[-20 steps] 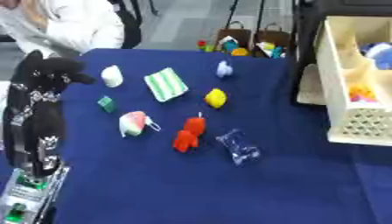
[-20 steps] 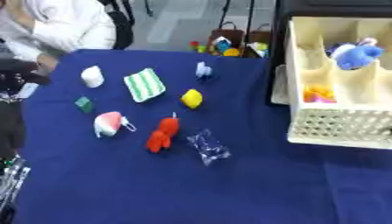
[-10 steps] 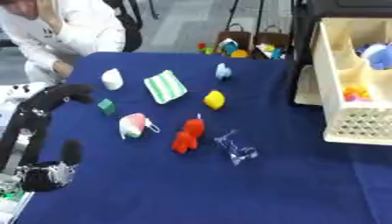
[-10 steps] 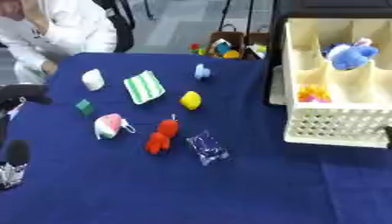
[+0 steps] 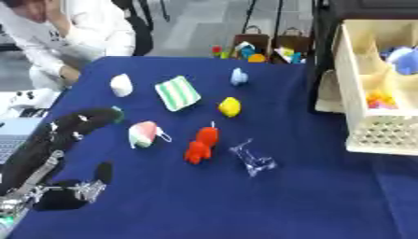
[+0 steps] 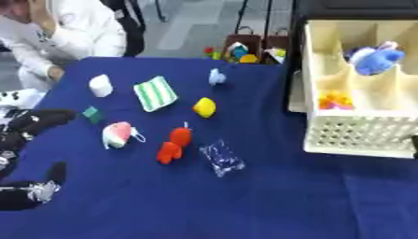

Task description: Pick up objects from table and place into drawer.

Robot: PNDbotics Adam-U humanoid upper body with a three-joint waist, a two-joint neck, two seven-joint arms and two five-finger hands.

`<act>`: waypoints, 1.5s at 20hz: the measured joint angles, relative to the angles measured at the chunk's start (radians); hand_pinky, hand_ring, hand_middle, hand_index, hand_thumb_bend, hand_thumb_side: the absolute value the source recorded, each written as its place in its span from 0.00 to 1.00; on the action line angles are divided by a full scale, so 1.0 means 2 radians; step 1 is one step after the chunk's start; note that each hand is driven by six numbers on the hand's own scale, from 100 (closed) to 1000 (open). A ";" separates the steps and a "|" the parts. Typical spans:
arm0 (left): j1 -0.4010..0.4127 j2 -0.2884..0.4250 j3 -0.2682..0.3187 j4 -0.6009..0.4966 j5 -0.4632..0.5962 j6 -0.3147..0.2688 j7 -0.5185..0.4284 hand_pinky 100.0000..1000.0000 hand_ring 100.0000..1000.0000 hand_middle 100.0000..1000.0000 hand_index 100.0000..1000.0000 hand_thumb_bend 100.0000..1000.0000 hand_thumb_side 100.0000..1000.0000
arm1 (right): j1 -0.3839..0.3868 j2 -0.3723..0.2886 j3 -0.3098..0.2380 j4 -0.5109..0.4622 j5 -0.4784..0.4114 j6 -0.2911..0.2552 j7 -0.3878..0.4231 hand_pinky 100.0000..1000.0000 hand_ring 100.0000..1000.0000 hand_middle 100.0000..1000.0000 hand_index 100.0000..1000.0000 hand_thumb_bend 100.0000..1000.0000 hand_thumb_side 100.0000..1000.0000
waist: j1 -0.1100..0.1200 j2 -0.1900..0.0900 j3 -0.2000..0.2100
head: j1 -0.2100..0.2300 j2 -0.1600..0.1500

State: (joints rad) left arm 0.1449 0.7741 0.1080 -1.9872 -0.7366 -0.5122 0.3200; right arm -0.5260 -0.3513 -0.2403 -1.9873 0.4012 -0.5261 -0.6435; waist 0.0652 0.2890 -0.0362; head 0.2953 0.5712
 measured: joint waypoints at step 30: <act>-0.050 0.146 0.004 0.000 0.128 0.169 -0.143 0.75 0.85 0.84 1.00 0.00 0.94 | 0.004 -0.003 0.006 0.000 -0.004 -0.003 0.007 0.58 0.61 0.62 0.74 0.00 0.80 | 0.005 0.000 -0.007 | 0.008 0.000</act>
State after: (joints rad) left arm 0.0441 1.0662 0.1165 -1.9878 -0.4803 -0.1733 0.0339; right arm -0.5178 -0.3570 -0.2282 -1.9873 0.3940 -0.5320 -0.6289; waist 0.0755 0.2898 -0.0498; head 0.3118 0.5708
